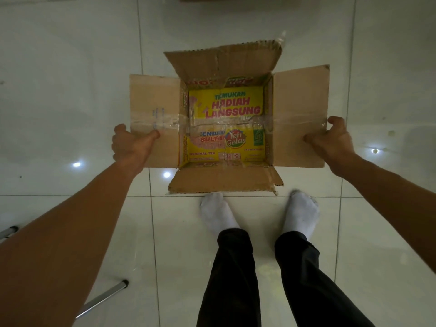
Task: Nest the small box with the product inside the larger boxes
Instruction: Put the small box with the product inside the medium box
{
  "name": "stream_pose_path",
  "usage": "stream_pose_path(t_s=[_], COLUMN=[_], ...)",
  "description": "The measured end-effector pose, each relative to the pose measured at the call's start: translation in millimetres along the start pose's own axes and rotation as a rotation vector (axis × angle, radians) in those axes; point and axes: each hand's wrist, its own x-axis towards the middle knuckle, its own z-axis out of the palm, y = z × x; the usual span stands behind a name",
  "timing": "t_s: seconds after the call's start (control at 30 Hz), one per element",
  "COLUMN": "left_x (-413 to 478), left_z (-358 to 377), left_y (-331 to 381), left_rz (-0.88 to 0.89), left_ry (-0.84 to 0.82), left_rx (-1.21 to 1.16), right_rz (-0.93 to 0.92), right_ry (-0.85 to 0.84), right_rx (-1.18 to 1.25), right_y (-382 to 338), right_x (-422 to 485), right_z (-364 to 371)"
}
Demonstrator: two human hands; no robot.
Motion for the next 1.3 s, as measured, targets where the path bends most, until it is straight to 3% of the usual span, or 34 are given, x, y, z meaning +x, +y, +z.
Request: stream_pose_path(t_s=[0.1,0.3,0.43,0.8,1.3], left_x=[-9,-34,-62,-140,-199], left_z=[-8,-15,-15,-89,-185], left_y=[3,7,15,76,252], left_rz=[0.093,0.345,0.517,0.584,0.732], left_ry=[0.05,-0.006,0.078,0.169,0.316], left_rx=[-0.024,-0.067,-0.064,-0.201,-0.353], right_rz=[-0.03,-0.109,-0.192,-0.348,-0.6], right_ry=[0.017,-0.113,-0.124,0.004,0.169], right_rx=[0.031,0.064,0.014,-0.05,0.054], right_y=[-6,-22,-35,-82,-204], right_x=[-10,-37,-53,-103,-96], right_z=[-4,-11,-17,-100,-239])
